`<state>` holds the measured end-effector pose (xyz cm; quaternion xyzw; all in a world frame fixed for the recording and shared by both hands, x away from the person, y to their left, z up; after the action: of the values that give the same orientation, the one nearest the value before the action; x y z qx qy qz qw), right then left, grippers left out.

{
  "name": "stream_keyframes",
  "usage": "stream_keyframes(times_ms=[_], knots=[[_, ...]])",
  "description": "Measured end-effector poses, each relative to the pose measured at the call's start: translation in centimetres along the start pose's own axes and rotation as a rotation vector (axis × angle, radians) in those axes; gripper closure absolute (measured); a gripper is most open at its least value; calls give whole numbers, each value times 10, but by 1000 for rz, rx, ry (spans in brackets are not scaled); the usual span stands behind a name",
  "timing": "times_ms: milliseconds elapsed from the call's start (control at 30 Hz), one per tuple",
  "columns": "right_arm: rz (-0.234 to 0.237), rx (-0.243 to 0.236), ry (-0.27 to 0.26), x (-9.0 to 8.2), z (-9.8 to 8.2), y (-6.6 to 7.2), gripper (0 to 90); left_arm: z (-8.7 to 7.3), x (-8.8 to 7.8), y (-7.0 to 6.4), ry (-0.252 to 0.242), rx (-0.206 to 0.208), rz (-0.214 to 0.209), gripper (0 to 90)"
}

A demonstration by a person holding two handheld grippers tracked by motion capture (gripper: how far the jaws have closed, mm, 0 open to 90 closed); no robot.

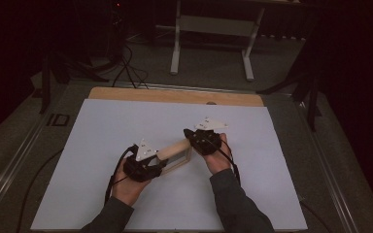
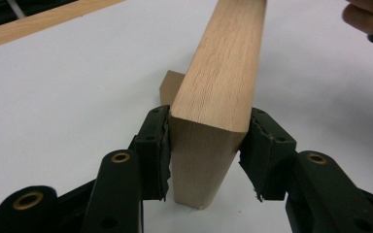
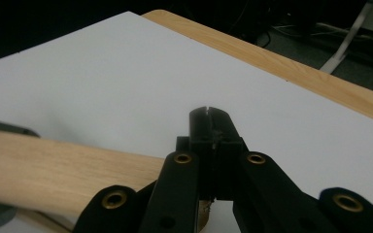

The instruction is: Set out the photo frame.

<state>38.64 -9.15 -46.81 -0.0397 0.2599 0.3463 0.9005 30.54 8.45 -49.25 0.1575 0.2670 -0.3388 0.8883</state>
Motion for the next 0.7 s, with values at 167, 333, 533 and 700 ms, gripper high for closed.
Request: stream_keyframes(times_ms=[167, 333, 533, 700], knots=[[-5, -24, 3, -3, -1, 3, 897, -1, 1, 2, 2, -6, 9, 540], [7, -13, -10, -8, -4, 3, 897, -1, 1, 4, 12, -12, 15, 526], [9, -13, -3, -13, -6, 3, 897, -3, 3, 6, 20, -19, 23, 525], [4, -16, 4, -16, -7, 4, 897, -4, 4, 9, 24, -33, 19, 535]])
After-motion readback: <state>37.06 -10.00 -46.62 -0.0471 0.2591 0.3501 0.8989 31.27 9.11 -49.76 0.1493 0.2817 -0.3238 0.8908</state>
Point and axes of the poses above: each handheld gripper's, and its own axes: x roughly forward along the jaws, z roughly out of its top, y roughly to its left, the point moved 4 cm from there along x, roughly forward along the jaws, and after that the axes turned 8 degrees about x, right-handed, at the moved point
